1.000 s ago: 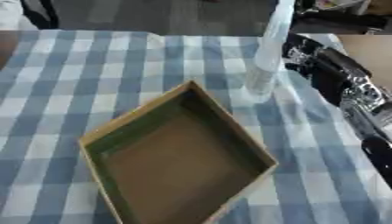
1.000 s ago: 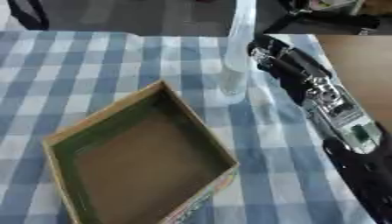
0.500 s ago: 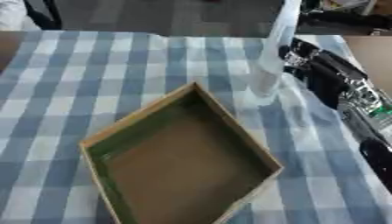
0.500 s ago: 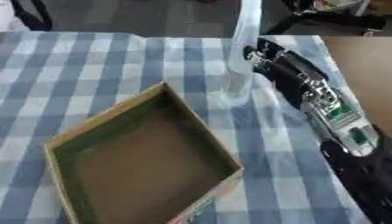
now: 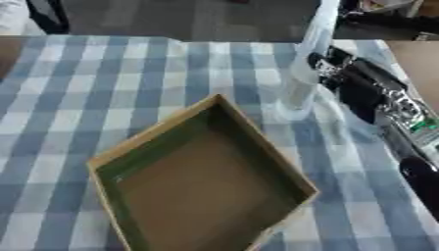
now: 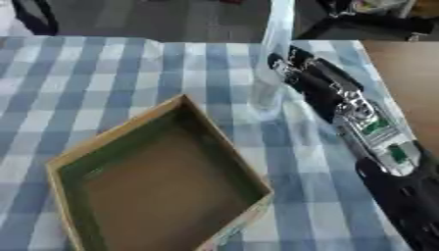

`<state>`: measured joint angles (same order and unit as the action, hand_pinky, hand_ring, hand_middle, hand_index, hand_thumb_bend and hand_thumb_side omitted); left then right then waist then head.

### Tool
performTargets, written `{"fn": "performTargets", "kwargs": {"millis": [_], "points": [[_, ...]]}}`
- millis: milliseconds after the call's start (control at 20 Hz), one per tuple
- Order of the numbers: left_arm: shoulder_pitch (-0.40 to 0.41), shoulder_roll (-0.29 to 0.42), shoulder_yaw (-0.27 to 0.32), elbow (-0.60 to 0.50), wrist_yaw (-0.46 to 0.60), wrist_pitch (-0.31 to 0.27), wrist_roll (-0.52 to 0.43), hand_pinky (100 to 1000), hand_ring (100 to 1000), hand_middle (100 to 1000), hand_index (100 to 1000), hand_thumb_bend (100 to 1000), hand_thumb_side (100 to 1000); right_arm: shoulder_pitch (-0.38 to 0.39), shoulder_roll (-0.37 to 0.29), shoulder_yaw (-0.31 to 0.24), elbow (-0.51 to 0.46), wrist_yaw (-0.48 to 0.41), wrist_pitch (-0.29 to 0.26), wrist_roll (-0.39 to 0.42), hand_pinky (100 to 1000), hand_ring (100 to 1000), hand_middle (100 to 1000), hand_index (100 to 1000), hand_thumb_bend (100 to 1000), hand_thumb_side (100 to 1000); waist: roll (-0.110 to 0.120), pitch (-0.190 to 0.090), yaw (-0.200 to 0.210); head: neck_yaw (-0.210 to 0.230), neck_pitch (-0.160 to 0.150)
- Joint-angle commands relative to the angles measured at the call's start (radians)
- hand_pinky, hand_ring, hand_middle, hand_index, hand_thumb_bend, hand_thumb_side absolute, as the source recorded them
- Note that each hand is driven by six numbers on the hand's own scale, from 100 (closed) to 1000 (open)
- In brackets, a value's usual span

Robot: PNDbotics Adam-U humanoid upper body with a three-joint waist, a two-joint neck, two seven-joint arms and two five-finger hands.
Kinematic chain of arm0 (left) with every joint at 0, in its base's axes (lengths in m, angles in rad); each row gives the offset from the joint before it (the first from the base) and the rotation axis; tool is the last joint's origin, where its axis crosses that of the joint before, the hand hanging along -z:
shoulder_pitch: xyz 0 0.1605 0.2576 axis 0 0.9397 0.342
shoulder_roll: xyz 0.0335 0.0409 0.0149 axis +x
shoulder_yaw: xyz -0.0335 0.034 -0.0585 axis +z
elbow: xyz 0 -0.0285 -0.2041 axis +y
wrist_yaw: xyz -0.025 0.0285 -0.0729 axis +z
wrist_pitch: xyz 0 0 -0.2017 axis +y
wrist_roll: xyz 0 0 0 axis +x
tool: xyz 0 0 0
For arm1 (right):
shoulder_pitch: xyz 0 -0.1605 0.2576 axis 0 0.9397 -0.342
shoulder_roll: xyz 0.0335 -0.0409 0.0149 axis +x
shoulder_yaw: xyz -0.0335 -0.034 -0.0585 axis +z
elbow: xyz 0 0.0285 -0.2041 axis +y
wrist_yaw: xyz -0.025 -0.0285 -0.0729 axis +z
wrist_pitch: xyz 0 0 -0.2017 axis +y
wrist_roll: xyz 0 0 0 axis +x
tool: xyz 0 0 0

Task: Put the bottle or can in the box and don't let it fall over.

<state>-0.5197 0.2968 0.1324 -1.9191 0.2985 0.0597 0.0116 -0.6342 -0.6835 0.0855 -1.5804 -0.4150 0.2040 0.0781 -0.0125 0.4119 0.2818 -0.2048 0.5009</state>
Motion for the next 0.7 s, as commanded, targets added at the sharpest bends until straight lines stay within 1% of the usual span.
{"fn": "performTargets", "kwargs": {"millis": [50,500,700], "points": [[-0.016,0.01,0.002,-0.023,-0.002,0.0,-0.007,999,1000,1000,679,100,565,-0.021,-0.035,-0.014,-0.018,-0.011,-0.003,-0.006,1000,1000,1000,1000,100,532,0.0,-0.014,0.005,-0.008,-0.017],[-0.028,0.002,-0.001,-0.026,-0.001,0.004,-0.017,1000,1000,1000,679,100,565,-0.031,-0.04,-0.015,-0.024,-0.036,-0.001,-0.008,1000,1000,1000,1000,100,533,-0.005,-0.001,0.023,-0.021,-0.03],[-0.034,-0.003,-0.003,-0.027,0.001,0.006,-0.021,1000,1000,1000,679,100,565,-0.037,-0.043,-0.017,-0.019,-0.051,0.001,-0.01,1000,1000,1000,986,100,532,-0.007,0.006,0.034,-0.029,-0.033]]}}
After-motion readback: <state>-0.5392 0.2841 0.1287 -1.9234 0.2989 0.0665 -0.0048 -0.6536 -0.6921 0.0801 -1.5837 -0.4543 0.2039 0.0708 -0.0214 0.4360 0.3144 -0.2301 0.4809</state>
